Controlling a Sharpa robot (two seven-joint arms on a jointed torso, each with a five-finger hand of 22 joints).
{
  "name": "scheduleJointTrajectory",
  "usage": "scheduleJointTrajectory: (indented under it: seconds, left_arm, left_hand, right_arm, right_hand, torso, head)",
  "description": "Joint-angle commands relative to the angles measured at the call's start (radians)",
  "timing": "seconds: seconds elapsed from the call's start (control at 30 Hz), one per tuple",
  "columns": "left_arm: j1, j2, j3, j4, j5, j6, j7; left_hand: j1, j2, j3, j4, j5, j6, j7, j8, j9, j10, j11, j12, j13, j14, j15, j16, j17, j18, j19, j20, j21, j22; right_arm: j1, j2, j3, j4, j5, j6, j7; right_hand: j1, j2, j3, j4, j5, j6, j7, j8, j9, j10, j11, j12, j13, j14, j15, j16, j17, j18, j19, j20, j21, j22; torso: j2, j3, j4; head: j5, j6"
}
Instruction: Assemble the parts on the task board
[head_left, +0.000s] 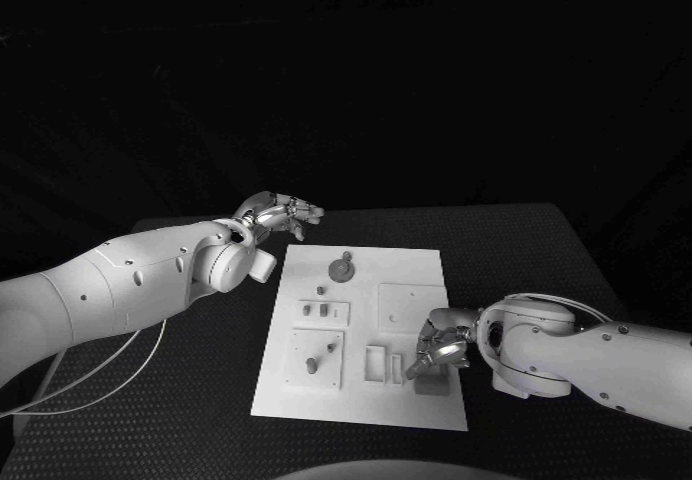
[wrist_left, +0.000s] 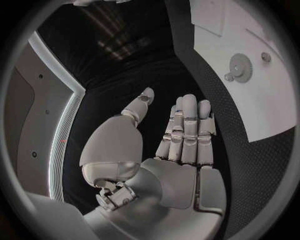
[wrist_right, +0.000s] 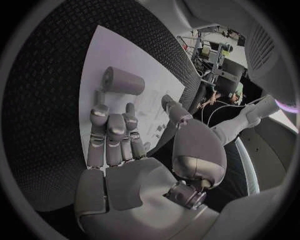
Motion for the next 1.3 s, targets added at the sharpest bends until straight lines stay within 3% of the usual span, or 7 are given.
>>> scheduleJointTrajectory:
  seconds: [0.03,0.23,0.53,0.73,0.87,1.13,1.3]
  left_arm:
    - [0.001,0.0,0.001,0.002,0.006,0.014,0.006]
    - [0.001,-0.002,0.001,0.001,0.006,0.014,0.006]
    - [0.001,-0.004,0.001,0.002,0.006,0.015,0.005]
    - [0.001,-0.005,0.001,0.002,0.006,0.018,0.005]
    - [0.001,-0.004,0.001,0.003,0.006,0.02,0.004]
    - [0.001,-0.004,0.001,-0.001,0.07,0.037,-0.011]
    - [0.001,-0.006,0.001,-0.001,0.065,0.039,-0.012]
  left_hand:
    - [-0.01,0.001,0.001,0.006,-0.004,-0.007,0.001,0.001,-0.001,-0.004,0.005,0.003,-0.002,0.001,0.0,-0.002,0.002,0.014,0.001,-0.01,-0.004,0.002]
    - [-0.01,0.001,0.001,0.006,-0.004,-0.008,0.001,0.001,-0.001,-0.004,0.005,0.003,-0.002,0.001,0.0,-0.002,0.002,0.014,0.001,-0.01,-0.004,0.002]
    - [-0.009,0.001,0.002,0.006,-0.004,-0.008,0.002,0.001,-0.001,-0.004,0.005,0.004,-0.002,0.001,0.0,-0.002,0.002,0.014,0.001,-0.01,-0.004,0.002]
    - [-0.01,0.0,0.002,0.006,-0.004,-0.008,0.002,0.001,-0.001,-0.003,0.005,0.004,-0.002,0.001,0.0,-0.002,0.002,0.014,0.001,-0.01,-0.004,0.002]
    - [-0.01,0.001,0.001,0.007,-0.004,-0.008,0.002,0.001,-0.001,-0.003,0.005,0.004,-0.002,0.001,0.0,-0.002,0.002,0.014,0.001,-0.01,-0.004,0.003]
    - [-0.011,0.0,0.001,0.007,-0.004,-0.008,0.002,0.001,-0.001,-0.004,0.005,0.004,-0.002,0.001,0.0,-0.002,0.003,0.014,0.001,-0.01,-0.004,0.003]
    - [-0.012,0.0,0.001,0.008,-0.003,-0.009,0.002,0.001,-0.002,-0.005,0.006,0.003,-0.002,0.0,0.0,-0.002,0.003,0.014,0.0,-0.01,-0.005,0.003]
  right_arm:
    - [0.009,-0.013,0.0,0.024,-0.172,0.093,0.093]
    - [0.023,-0.032,0.0,0.061,-0.364,0.094,0.16]
    - [0.024,-0.03,-0.001,0.084,-0.544,0.116,0.182]
    - [0.024,-0.009,-0.002,0.085,-0.591,0.148,0.167]
    - [0.023,-0.003,-0.012,0.086,-0.611,0.177,0.153]
    - [0.016,-0.002,-0.012,0.093,-0.598,0.246,0.116]
    - [0.01,0.001,-0.012,0.085,-0.614,0.245,0.106]
  right_hand:
    - [0.025,0.009,-0.042,-0.036,0.012,-0.022,0.01,-0.008,-0.002,-0.014,0.002,-0.001,0.003,-0.014,0.001,0.004,0.003,0.021,-0.014,-0.001,-0.007,0.0]
    - [0.083,0.015,-0.083,-0.087,0.025,-0.025,0.013,-0.01,-0.003,-0.025,0.005,0.0,0.006,-0.025,0.003,0.005,0.007,0.021,-0.025,0.001,-0.01,0.0]
    - [0.146,0.013,-0.117,-0.088,0.031,-0.017,0.012,-0.009,-0.004,-0.027,0.004,0.002,0.006,-0.029,0.003,0.003,0.006,0.021,-0.03,0.006,-0.013,-0.001]
    - [0.154,0.015,-0.123,-0.087,0.035,-0.011,0.011,-0.006,-0.004,-0.026,0.003,0.002,0.006,-0.03,0.003,0.002,0.006,0.021,-0.031,0.008,-0.014,-0.002]
    - [0.151,0.018,-0.13,-0.083,0.043,-0.003,0.009,-0.003,-0.003,-0.025,0.002,0.001,0.005,-0.029,0.002,0.001,0.004,0.02,-0.031,0.012,-0.015,-0.003]
    - [0.14,0.024,-0.137,-0.076,0.052,0.012,0.005,0.003,-0.002,-0.023,-0.002,-0.001,0.002,-0.028,0.0,-0.001,0.002,0.021,-0.031,0.016,-0.016,-0.004]
    - [0.137,0.032,-0.137,-0.072,0.052,0.034,-0.002,0.014,0.002,-0.018,-0.008,-0.002,-0.001,-0.026,-0.006,-0.002,0.0,0.021,-0.03,0.018,-0.017,-0.005]
  torso:
    - [0.0,0.0,-0.0002]
    - [0.0,0.0004,-0.0009]
    - [0.001,0.0004,-0.0006]
    - [0.001,0.0002,-0.0006]
    - [0.001,0.0004,0.0006]
    - [0.0,-0.0002,0.0003]
    - [0.001,0.0001,0.0008]
  head:
    - [0.001,-0.001]
    - [0.002,-0.004]
    - [0.003,-0.007]
    - [0.003,-0.009]
    - [0.003,-0.012]
    - [0.004,-0.017]
    - [0.004,-0.017]
